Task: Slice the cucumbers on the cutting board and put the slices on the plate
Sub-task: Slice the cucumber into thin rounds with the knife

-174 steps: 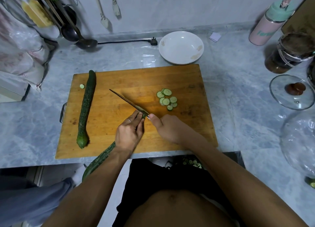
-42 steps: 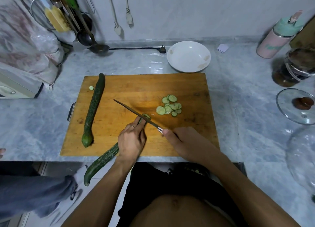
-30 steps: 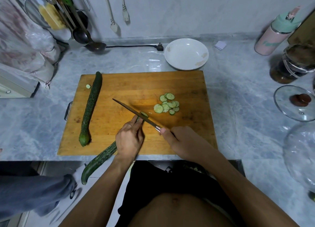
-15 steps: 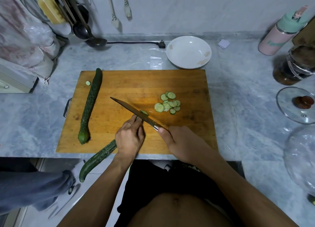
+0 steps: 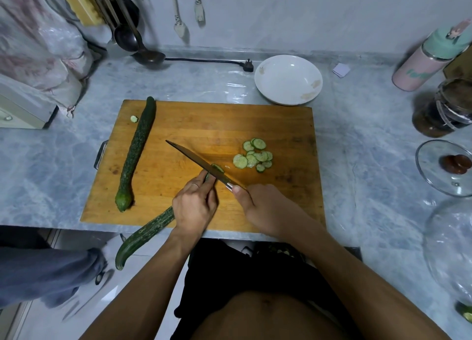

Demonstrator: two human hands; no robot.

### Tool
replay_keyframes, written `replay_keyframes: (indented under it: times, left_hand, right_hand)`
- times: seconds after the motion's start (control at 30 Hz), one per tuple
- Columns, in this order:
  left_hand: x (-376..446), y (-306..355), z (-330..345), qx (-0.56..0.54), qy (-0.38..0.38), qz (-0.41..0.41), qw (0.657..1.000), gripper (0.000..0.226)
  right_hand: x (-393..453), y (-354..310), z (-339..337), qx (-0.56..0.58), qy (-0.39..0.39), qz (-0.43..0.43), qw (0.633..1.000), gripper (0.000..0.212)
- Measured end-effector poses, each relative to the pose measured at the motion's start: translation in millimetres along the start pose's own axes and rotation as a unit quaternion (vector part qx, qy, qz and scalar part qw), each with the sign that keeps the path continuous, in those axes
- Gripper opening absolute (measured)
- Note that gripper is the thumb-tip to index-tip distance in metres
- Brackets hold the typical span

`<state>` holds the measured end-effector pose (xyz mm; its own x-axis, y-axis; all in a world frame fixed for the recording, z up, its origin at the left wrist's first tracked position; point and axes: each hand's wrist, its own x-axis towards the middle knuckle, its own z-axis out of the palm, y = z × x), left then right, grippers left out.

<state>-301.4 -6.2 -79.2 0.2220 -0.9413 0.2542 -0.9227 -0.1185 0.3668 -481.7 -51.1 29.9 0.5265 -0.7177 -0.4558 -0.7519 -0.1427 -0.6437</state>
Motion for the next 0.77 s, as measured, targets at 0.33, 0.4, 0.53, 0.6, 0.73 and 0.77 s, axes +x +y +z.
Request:
replay_keyframes:
  times: [0.33,0.4,0.53,0.6,0.73,0.77]
  left_hand:
    - [-0.9,3.4,7.7,0.005,0.060,0.007,0.998,0.032]
    - [-1.0,4.8,8.1,0.007,0.071,0.007,0.997,0.033]
    - [-1.7,6.3,9.3,0.011,0.078,0.012,0.997,0.035]
    - [-1.2,7.0,9.7,0.011,0.083,0.009,0.996,0.032]
    - [0.3,8.7,9.8,0.016,0.103,0.002,0.995,0.019]
    - [0.4,8.0,10.1,0.017,0.103,0.002,0.995,0.018]
  right_hand:
    - [30.0,4.3,18.9,0.017,0.018,-0.011,1.000,0.057]
    - [32.2,6.9,16.2,0.019,0.020,-0.006,1.000,0.062]
    - [34.7,10.8,8.7,0.011,0.006,-0.007,1.000,0.067]
    - [33.4,13.4,6.7,0.017,0.005,-0.007,1.000,0.071]
    - [16.6,21.2,3.5,0.013,0.002,-0.022,1.000,0.073]
    - [10.8,22.0,2.2,0.012,0.001,-0.027,1.000,0.072]
